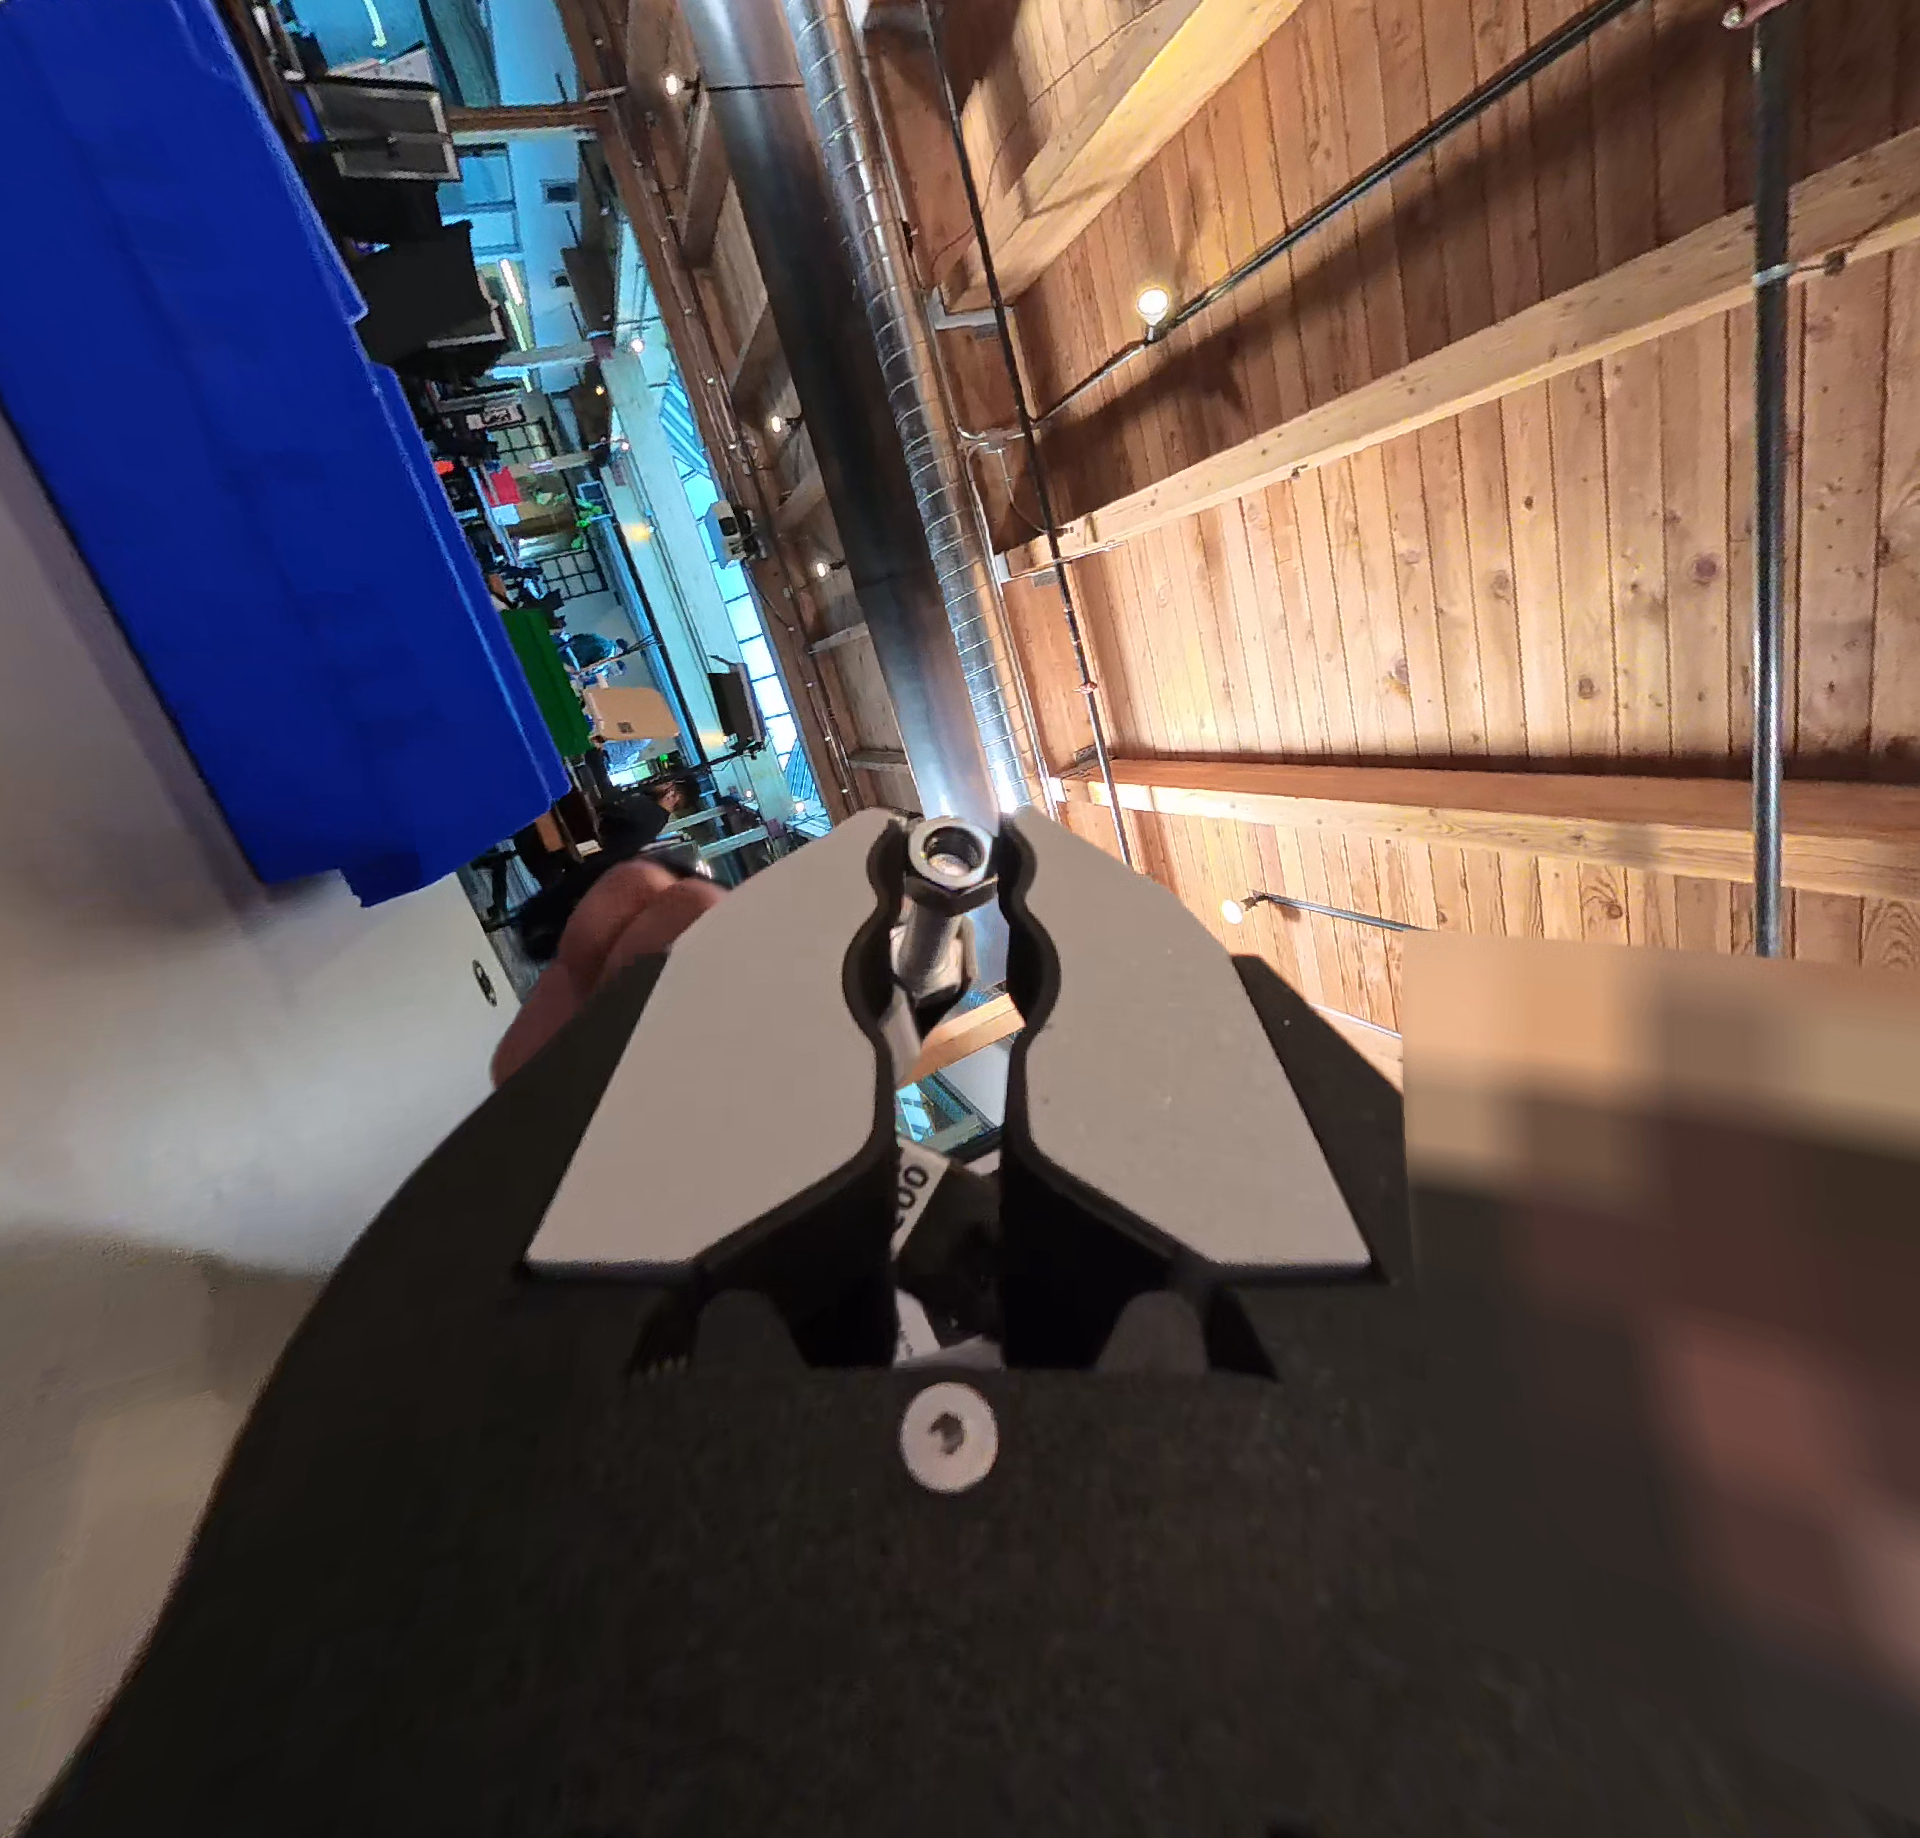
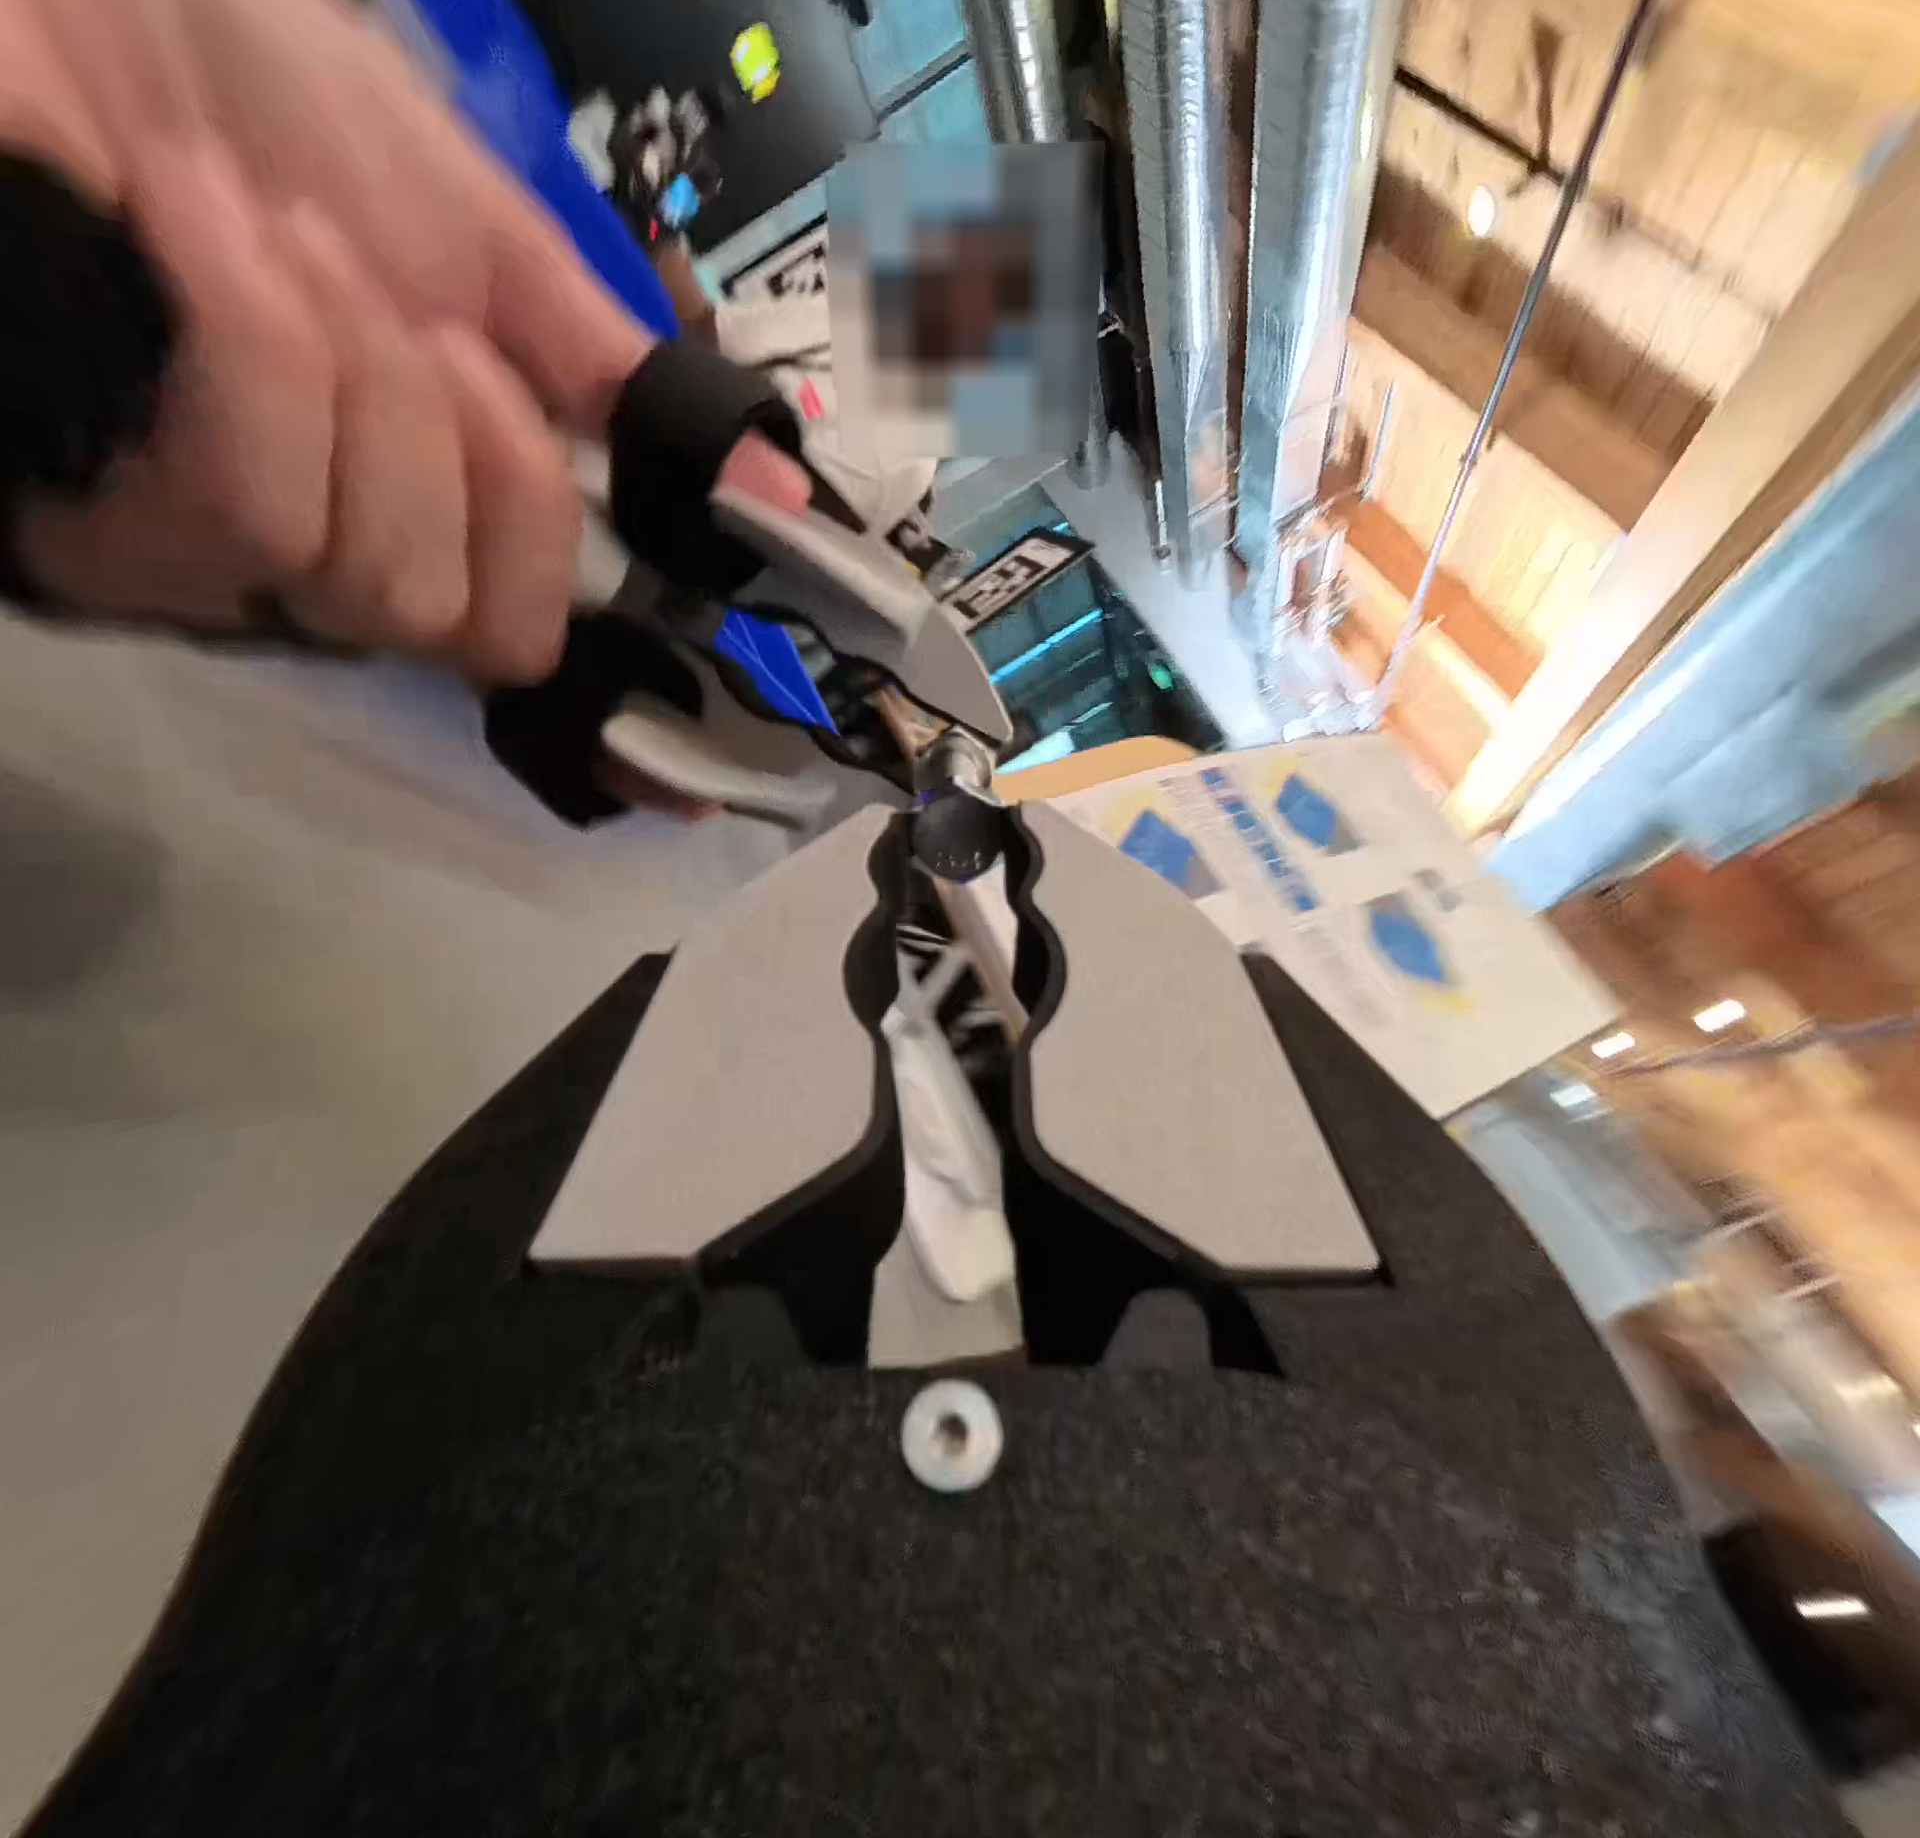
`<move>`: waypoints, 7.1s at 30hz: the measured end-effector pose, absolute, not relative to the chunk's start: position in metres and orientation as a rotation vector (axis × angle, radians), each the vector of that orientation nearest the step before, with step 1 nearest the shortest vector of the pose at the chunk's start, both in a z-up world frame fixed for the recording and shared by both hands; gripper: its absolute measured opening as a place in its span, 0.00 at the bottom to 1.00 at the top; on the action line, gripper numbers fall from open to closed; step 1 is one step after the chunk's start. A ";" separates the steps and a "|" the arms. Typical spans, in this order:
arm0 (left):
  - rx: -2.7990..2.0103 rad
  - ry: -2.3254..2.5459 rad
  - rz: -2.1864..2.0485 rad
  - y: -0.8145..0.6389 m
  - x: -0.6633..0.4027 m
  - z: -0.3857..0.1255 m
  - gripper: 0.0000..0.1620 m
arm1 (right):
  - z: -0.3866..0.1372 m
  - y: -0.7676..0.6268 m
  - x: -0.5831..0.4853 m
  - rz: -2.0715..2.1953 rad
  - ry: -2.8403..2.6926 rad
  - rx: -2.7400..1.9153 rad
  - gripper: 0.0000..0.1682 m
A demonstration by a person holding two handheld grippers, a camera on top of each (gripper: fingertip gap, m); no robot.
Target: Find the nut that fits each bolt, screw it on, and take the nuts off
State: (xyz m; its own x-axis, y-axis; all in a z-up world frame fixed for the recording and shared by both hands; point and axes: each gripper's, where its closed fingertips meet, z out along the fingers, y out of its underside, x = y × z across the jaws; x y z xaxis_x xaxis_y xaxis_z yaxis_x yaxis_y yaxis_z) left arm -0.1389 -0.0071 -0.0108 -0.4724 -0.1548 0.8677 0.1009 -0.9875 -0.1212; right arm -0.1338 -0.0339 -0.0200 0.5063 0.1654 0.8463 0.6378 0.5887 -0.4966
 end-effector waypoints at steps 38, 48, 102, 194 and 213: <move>-1.148 1.065 -1.927 -0.029 -0.164 0.019 0.23 | -0.002 -0.035 -0.156 2.215 0.017 -1.223 0.10; -1.544 1.187 -1.893 -0.035 -0.152 -0.029 0.41 | -0.032 -0.013 -0.132 1.472 -0.418 -1.460 0.10; -1.352 1.155 -1.906 -0.036 -0.163 -0.011 0.31 | -0.051 -0.022 -0.149 1.281 -0.595 -1.596 0.11; -1.560 1.153 -1.364 0.000 -0.122 -0.071 0.29 | -0.186 0.133 0.224 0.544 0.289 -2.460 0.11; -1.778 1.147 -1.248 0.004 -0.123 -0.100 0.32 | -0.095 -0.005 -0.079 0.646 -0.386 -1.808 0.23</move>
